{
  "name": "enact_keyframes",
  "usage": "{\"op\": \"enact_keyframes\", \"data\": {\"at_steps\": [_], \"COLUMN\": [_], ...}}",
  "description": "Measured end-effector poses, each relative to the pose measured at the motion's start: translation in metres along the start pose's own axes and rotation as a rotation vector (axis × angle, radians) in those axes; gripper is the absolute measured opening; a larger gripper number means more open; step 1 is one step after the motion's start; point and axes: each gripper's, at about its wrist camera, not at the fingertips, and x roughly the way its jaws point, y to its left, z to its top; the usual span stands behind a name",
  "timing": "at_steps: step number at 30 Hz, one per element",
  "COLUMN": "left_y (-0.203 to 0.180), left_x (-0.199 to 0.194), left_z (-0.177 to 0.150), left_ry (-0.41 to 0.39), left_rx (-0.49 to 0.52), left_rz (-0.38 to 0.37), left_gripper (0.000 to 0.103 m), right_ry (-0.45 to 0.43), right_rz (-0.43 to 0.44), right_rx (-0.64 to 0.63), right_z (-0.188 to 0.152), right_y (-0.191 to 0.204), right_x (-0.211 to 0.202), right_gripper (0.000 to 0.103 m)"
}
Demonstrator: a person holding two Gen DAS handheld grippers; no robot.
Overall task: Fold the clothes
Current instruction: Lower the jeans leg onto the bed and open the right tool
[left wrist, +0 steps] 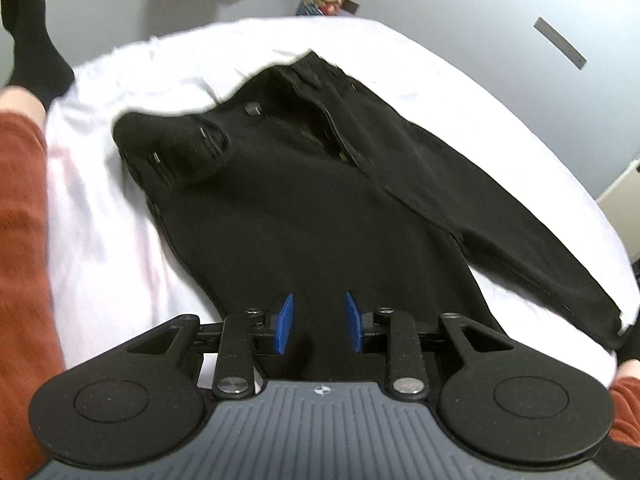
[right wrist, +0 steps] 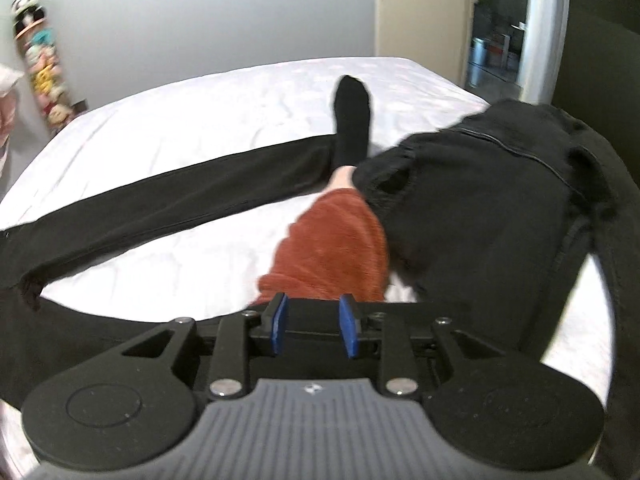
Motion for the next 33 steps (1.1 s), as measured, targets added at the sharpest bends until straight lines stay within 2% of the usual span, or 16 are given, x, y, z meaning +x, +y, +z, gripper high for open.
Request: {"op": "enact_keyframes", "data": {"at_steps": [1, 5, 7, 10, 16, 21, 27, 31, 33], "left_y": [0.002, 0.015, 0.024, 0.035, 0.061, 0.088, 0.095, 0.107, 0.107], "left_x": [0.0, 0.002, 0.007, 0.02, 0.034, 0.031, 0.041, 0.062, 0.066], "left_z": [0.005, 0.026, 0.034, 0.043, 0.047, 0.048, 0.055, 0.056, 0.057], "left_ry": [-0.012, -0.057, -0.065, -0.053, -0.061, -0.09, -0.106, -0.082, -0.088], "left_rx": [-0.001, -0.023, -0.045, -0.078, -0.148, -0.27, -0.298, -0.348, -0.347], "left_rz": [0.016, 0.085, 0.112, 0.139, 0.148, 0.067, 0.126, 0.154, 0.154], "left_gripper": [0.045, 0.049, 0.056, 0.058, 0.062, 0.064, 0.068, 0.071, 0.07], "right_ry": [0.0, 0.021, 0.033, 0.046, 0.072, 0.08, 0.101, 0.111, 0.113], "right_rz": [0.003, 0.013, 0.013, 0.018, 0.025, 0.023, 0.04, 0.053, 0.059], "right_rx": [-0.011, -0.038, -0.049, -0.067, -0.11, -0.156, -0.189, -0.216, -0.229], "right_z": [0.001, 0.004, 0.006, 0.009, 0.014, 0.017, 0.019, 0.02, 0.021], "right_y": [0.004, 0.019, 0.026, 0.036, 0.057, 0.073, 0.088, 0.099, 0.104], "right_x": [0.003, 0.016, 0.022, 0.03, 0.045, 0.052, 0.061, 0.066, 0.067], "right_gripper": [0.033, 0.035, 0.035, 0.036, 0.037, 0.038, 0.039, 0.039, 0.039]}}
